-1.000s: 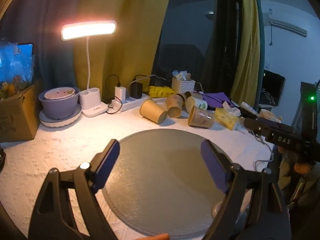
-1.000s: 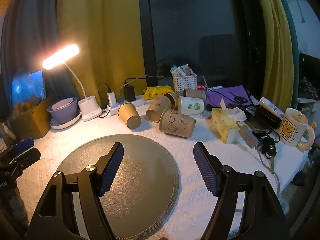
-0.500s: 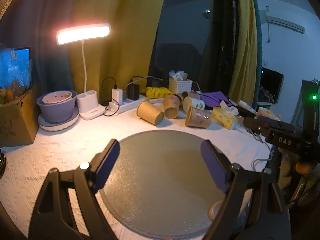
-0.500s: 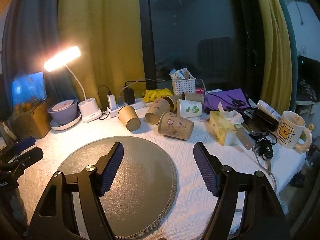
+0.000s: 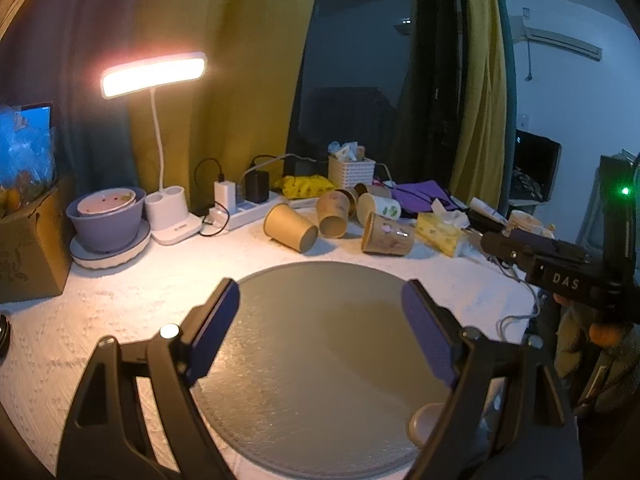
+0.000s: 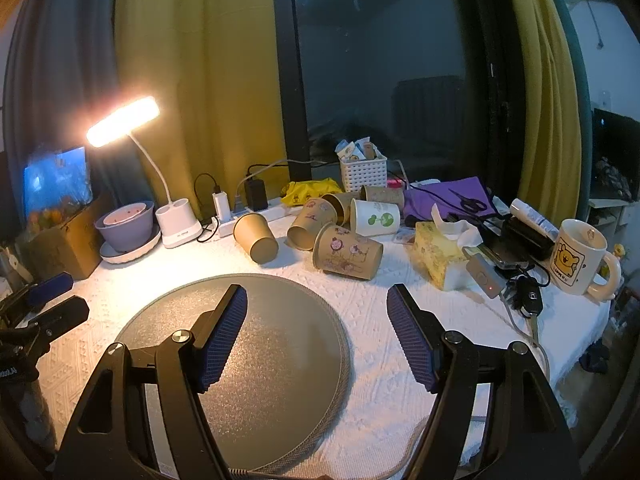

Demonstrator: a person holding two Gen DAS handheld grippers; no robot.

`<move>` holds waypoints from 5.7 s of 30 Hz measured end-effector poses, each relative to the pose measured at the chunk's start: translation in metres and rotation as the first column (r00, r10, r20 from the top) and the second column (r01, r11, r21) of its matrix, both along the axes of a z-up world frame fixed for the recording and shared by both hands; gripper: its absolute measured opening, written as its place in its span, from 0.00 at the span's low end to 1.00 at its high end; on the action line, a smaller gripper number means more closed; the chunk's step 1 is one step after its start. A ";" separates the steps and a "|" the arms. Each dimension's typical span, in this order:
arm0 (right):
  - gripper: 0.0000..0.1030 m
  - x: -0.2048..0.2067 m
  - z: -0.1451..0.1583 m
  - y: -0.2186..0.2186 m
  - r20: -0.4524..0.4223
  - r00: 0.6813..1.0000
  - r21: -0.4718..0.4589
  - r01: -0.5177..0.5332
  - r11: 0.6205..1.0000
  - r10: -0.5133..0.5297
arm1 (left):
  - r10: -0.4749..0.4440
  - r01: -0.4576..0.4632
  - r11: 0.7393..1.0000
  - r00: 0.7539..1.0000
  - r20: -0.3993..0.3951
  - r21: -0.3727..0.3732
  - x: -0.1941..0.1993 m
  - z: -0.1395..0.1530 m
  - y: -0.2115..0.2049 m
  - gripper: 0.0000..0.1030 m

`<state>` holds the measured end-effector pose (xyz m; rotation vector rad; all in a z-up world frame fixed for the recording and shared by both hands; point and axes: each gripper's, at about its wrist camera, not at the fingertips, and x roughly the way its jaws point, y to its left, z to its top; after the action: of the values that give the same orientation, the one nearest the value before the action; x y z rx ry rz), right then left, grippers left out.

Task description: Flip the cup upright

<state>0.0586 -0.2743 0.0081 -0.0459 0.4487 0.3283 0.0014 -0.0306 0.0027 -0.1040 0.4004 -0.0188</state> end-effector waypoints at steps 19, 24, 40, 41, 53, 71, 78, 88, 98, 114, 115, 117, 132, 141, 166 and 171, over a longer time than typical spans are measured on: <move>0.73 0.000 0.001 -0.001 0.001 1.000 0.004 -0.001 1.000 0.001 | -0.017 0.017 1.000 1.000 0.010 -0.002 -0.001 0.006 0.000 0.81; 0.73 0.000 0.000 -0.002 0.002 1.000 0.004 -0.001 1.000 0.001 | -0.015 0.015 1.000 1.000 0.006 -0.001 0.000 0.006 0.001 0.81; 0.73 -0.001 0.000 -0.002 0.003 1.000 0.004 -0.001 1.000 0.001 | -0.022 0.022 1.000 1.000 0.007 0.005 0.001 0.007 -0.004 0.81; 0.73 -0.001 0.000 -0.003 0.003 1.000 0.004 -0.001 1.000 0.001 | -0.022 0.022 1.000 1.000 0.008 0.005 0.000 0.007 -0.004 0.81; 0.73 -0.001 0.001 -0.001 0.004 1.000 0.003 -0.001 1.000 0.001 | -0.022 0.022 1.000 1.000 0.012 0.004 0.000 0.008 -0.004 0.81; 0.73 0.039 0.001 0.001 -0.041 0.999 -0.025 -0.022 0.999 0.021 | -0.036 0.036 0.999 0.997 -0.070 -0.001 0.052 0.012 -0.012 0.81; 0.73 0.082 -0.001 -0.001 -0.073 0.996 -0.026 -0.046 0.999 0.044 | -0.005 0.002 1.000 0.989 -0.145 -0.020 0.100 0.010 -0.008 0.81; 0.73 0.157 -0.003 -0.011 -0.103 0.993 -0.014 -0.063 0.998 0.062 | 0.033 -0.052 0.996 0.967 -0.253 -0.068 0.181 0.001 0.000 0.81; 0.73 0.229 -0.025 0.001 -0.189 0.976 -0.023 -0.112 0.993 0.106 | 0.080 -0.155 0.974 0.917 -0.392 -0.163 0.264 -0.032 0.031 0.82; 0.73 0.283 -0.046 0.020 -0.265 0.959 -0.056 -0.119 0.991 0.100 | 0.068 -0.219 0.946 0.853 -0.517 -0.238 0.361 -0.079 0.049 0.81; 0.73 0.286 -0.048 0.021 -0.271 0.958 -0.057 -0.117 0.992 0.097 | 0.069 -0.217 0.949 0.852 -0.520 -0.229 0.364 -0.081 0.048 0.81; 0.73 0.288 -0.050 0.021 -0.274 0.957 -0.052 -0.117 0.992 0.098 | 0.078 -0.216 0.955 0.846 -0.528 -0.205 0.368 -0.085 0.046 0.81; 0.73 0.271 -0.036 0.025 -0.251 0.965 -0.079 -0.099 0.992 0.077 | 0.041 -0.144 0.974 0.873 -0.486 -0.175 0.349 -0.079 0.039 0.59; 0.73 0.228 -0.014 0.038 -0.215 0.974 -0.092 -0.097 0.991 0.075 | -0.006 -0.068 0.983 0.917 -0.400 -0.170 0.290 -0.048 0.034 0.59; 0.73 0.068 0.000 0.046 -0.219 0.966 -0.050 -0.151 0.987 0.136 | -0.129 0.112 0.990 0.971 -0.202 -0.091 0.097 -0.029 -0.015 0.59; 0.73 0.033 0.000 0.047 -0.251 0.943 0.022 -0.220 0.975 0.218 | -0.160 0.150 0.986 0.973 -0.164 -0.069 0.060 -0.034 -0.028 0.59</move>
<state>0.0913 -0.2270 0.0081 -0.0602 0.6994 0.5557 0.0613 -0.0589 -0.0312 -0.1300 0.5772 -0.1767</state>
